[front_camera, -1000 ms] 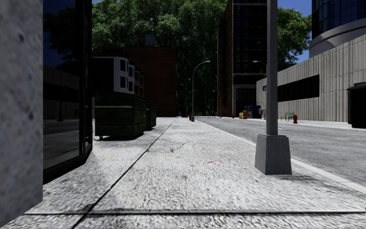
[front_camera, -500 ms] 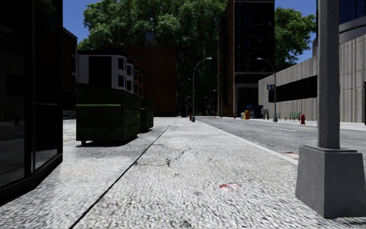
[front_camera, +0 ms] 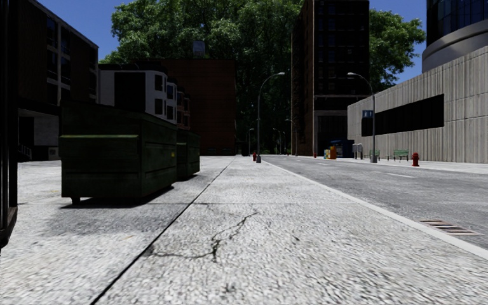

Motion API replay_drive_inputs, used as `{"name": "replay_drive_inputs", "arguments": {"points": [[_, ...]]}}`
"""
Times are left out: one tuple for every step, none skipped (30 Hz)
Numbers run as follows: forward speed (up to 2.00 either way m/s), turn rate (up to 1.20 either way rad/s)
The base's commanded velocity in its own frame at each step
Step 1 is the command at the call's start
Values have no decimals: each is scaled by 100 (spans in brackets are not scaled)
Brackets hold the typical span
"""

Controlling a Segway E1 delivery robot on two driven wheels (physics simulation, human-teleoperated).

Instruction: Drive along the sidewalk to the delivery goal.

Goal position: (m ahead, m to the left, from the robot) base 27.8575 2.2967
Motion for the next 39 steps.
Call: {"name": "replay_drive_inputs", "arguments": {"points": [[200,0],[200,0],[200,0],[200,0],[200,0],[200,0],[200,0],[200,0],[200,0],[200,0],[200,0],[200,0],[200,0],[200,0],[200,0],[200,0],[200,0],[200,0],[200,0],[200,0],[200,0],[200,0],[200,0],[200,0],[200,0],[200,0],[200,0],[200,0],[200,0],[200,0],[200,0],[200,0],[200,0],[200,0],[200,0],[200,0],[200,0],[200,0],[200,0]]}}
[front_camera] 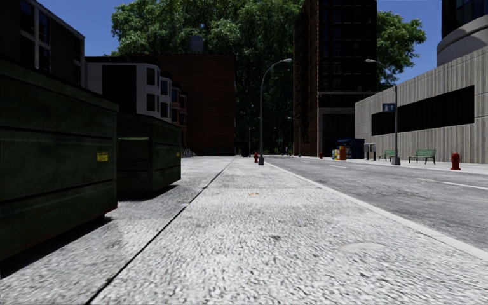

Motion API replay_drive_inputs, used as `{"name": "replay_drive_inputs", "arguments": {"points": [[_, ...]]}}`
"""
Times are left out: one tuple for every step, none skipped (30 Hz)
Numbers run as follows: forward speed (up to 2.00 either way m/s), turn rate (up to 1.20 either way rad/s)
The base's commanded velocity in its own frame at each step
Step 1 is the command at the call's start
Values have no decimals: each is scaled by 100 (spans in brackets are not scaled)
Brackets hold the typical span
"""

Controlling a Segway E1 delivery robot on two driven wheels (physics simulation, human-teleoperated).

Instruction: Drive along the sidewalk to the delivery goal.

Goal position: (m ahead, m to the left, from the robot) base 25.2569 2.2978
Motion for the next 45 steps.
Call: {"name": "replay_drive_inputs", "arguments": {"points": [[200,0],[200,0],[200,0],[200,0],[200,0],[200,0],[200,0],[200,0],[200,0],[200,0],[200,0],[200,0],[200,0],[200,0],[200,0],[200,0],[200,0],[200,0],[200,0],[200,0],[200,0],[200,0],[200,0],[200,0],[200,0],[200,0],[200,0],[200,0],[200,0],[200,0],[200,0],[200,0],[200,0],[200,0],[200,0],[200,0],[200,0],[200,0],[200,0],[200,0],[200,0],[200,0],[200,0],[200,0],[200,0]]}}
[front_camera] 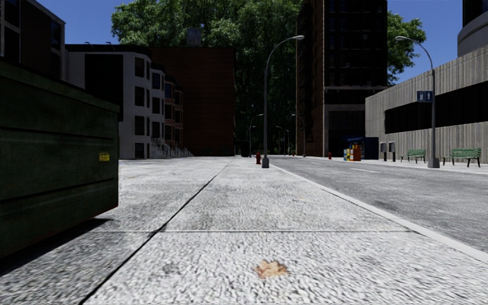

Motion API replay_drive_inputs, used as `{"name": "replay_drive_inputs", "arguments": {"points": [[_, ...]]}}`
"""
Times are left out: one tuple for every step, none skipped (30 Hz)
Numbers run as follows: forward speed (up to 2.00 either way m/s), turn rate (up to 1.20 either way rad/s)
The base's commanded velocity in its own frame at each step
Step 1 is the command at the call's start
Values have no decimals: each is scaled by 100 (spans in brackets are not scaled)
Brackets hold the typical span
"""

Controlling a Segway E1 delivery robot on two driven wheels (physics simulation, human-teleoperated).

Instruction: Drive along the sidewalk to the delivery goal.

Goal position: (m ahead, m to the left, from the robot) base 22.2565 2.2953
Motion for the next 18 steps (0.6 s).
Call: {"name": "replay_drive_inputs", "arguments": {"points": [[200,0],[200,0],[200,0],[200,0],[200,0],[200,0],[200,0],[200,0],[200,0],[200,0],[200,0],[200,0],[200,12],[200,33],[200,33],[200,59],[200,70],[200,74]]}}
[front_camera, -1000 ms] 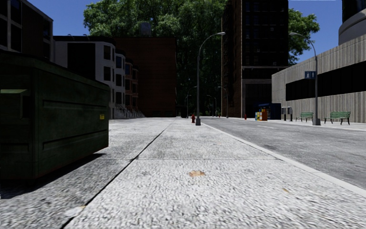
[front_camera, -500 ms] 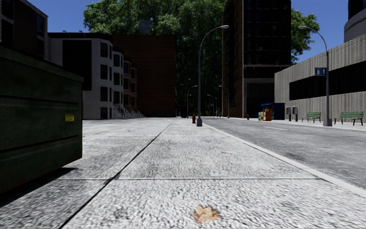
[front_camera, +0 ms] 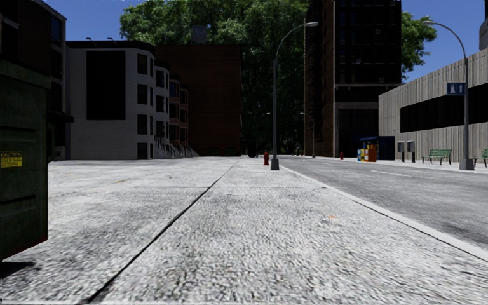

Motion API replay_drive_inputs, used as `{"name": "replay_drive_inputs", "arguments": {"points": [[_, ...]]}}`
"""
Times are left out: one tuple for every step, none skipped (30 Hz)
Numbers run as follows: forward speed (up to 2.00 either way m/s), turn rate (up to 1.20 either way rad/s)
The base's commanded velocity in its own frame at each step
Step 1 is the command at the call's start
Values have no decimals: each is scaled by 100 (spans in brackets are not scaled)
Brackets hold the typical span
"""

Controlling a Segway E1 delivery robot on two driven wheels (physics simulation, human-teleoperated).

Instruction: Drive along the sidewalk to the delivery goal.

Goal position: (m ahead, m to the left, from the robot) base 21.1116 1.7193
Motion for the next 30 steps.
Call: {"name": "replay_drive_inputs", "arguments": {"points": [[200,74],[200,74],[200,62],[200,37],[200,19],[200,19],[200,5],[200,0],[200,0],[200,0],[200,0],[200,0],[200,0],[200,0],[200,0],[200,0],[200,0],[200,0],[200,0],[200,0],[200,0],[200,0],[200,0],[200,0],[200,0],[200,0],[200,0],[200,0],[200,0],[200,0]]}}
